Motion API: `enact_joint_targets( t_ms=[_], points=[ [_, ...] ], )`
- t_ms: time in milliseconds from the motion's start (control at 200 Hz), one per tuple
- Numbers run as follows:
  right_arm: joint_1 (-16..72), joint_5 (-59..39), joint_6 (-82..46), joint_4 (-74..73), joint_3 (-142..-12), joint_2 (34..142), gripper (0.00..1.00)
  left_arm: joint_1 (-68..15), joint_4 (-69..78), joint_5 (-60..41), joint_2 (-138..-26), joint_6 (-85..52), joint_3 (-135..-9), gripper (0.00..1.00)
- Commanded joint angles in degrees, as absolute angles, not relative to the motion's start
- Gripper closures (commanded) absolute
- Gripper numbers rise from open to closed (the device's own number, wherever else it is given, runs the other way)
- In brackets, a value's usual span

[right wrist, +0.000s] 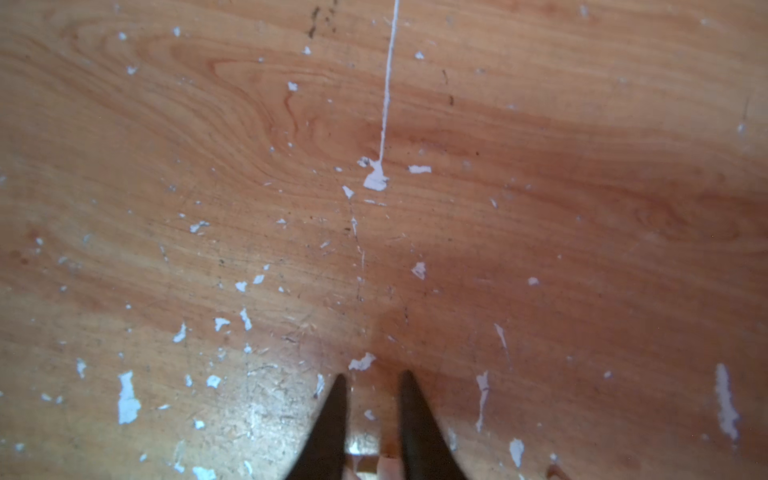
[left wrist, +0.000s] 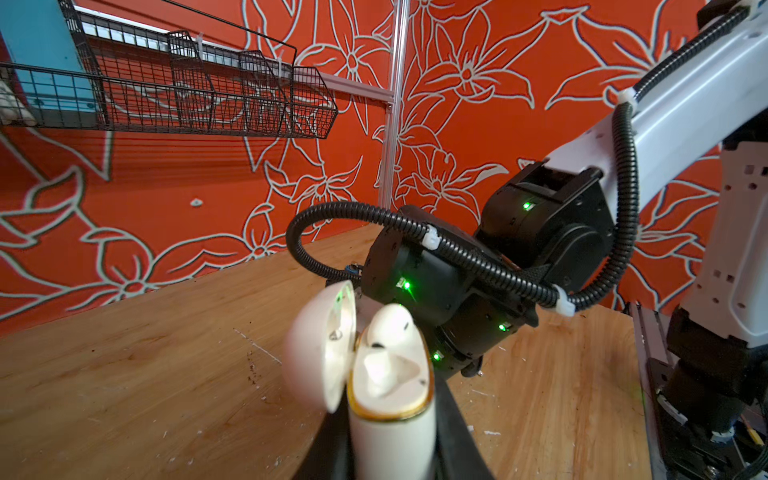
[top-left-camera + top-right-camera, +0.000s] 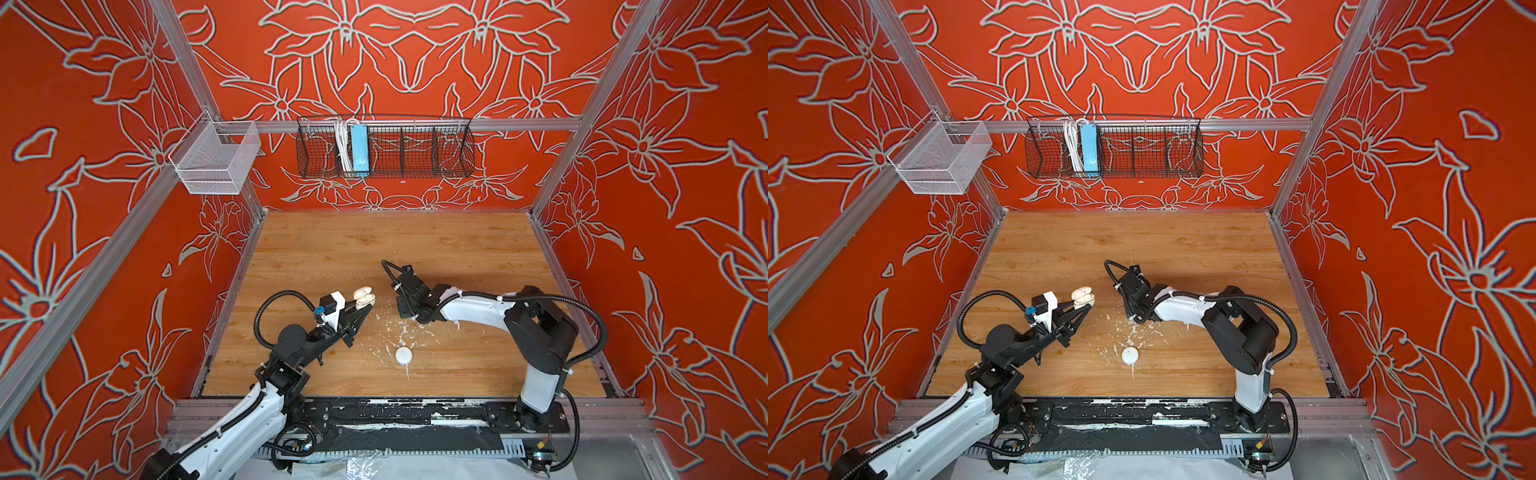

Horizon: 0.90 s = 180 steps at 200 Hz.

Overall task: Insert the wireless bluetooth earbuds into the charging case
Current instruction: 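Lower the right gripper and close it on a white earbud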

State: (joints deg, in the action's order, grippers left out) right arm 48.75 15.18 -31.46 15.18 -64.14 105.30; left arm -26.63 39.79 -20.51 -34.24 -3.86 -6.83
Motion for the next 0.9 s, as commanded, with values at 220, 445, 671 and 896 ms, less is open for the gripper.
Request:
enact_joint_targets(
  t_ms=[220,445,671,896],
  points=[
    [50.81,20.77,-34.18,20.93,-65.3,106.45,0.49,-26.81,40.37,-19.87,-33.11,-3.85,-6.94,1.0],
    [51.76,22.68,-35.71,21.59,-62.17,104.27,0.48,-26.81,40.22,-19.88,-32.5,-3.87,-6.93,1.0],
    [51.77,23.03,-36.33,21.92,-60.21,103.41,0.48,-26.82,40.21,-19.99,-31.97,-3.87,-6.83,1.0],
    [52.09,23.38,-37.48,21.65,-56.99,100.02,0.49,-26.86,40.23,-19.9,-31.48,-3.87,-6.68,1.0]
  ],
)
